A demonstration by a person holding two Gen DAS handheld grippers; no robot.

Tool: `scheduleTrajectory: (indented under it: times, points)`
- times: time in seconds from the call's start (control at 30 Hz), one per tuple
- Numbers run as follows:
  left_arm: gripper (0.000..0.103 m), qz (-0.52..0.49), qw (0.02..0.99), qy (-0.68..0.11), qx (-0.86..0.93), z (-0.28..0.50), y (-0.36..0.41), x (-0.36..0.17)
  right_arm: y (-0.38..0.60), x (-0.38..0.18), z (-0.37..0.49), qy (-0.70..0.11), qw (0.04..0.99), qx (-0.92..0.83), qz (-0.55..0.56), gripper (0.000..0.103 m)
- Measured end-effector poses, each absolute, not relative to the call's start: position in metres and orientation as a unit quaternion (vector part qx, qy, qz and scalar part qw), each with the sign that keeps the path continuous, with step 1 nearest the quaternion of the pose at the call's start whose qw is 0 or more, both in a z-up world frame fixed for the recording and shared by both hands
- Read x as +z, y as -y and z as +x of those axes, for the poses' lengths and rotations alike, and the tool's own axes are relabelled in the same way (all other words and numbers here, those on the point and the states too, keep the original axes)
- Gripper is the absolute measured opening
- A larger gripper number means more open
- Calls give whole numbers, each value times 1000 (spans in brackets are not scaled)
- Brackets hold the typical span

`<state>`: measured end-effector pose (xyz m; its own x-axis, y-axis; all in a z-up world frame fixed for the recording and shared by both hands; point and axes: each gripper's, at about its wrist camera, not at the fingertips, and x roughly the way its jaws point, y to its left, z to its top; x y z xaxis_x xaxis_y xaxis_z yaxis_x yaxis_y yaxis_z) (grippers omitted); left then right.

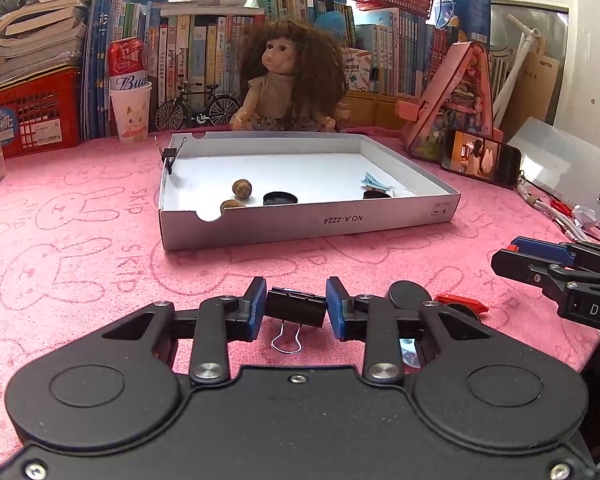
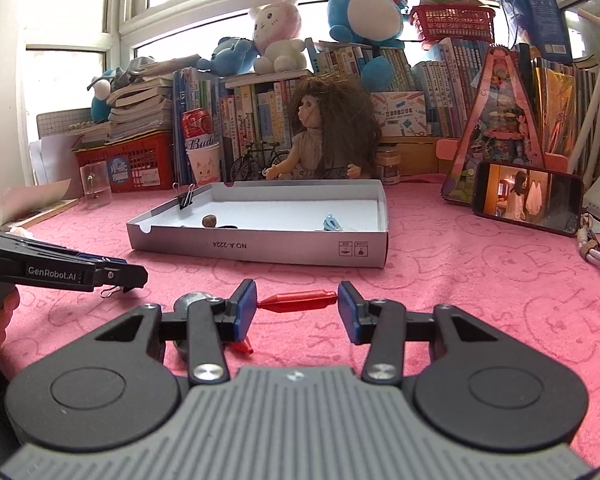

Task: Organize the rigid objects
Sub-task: 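Carry the binder clip in the left gripper into the tray while the right gripper carries the marker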

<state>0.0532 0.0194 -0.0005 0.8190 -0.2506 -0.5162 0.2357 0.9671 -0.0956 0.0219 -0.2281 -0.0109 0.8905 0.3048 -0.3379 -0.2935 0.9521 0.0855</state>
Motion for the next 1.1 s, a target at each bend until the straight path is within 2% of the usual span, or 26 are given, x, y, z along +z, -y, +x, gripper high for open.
scheduleTrajectory:
  times: [1.1]
  points:
    - [30, -60, 964, -239, -104, 122, -24, 35, 212, 7, 89, -182, 976, 111, 50, 50]
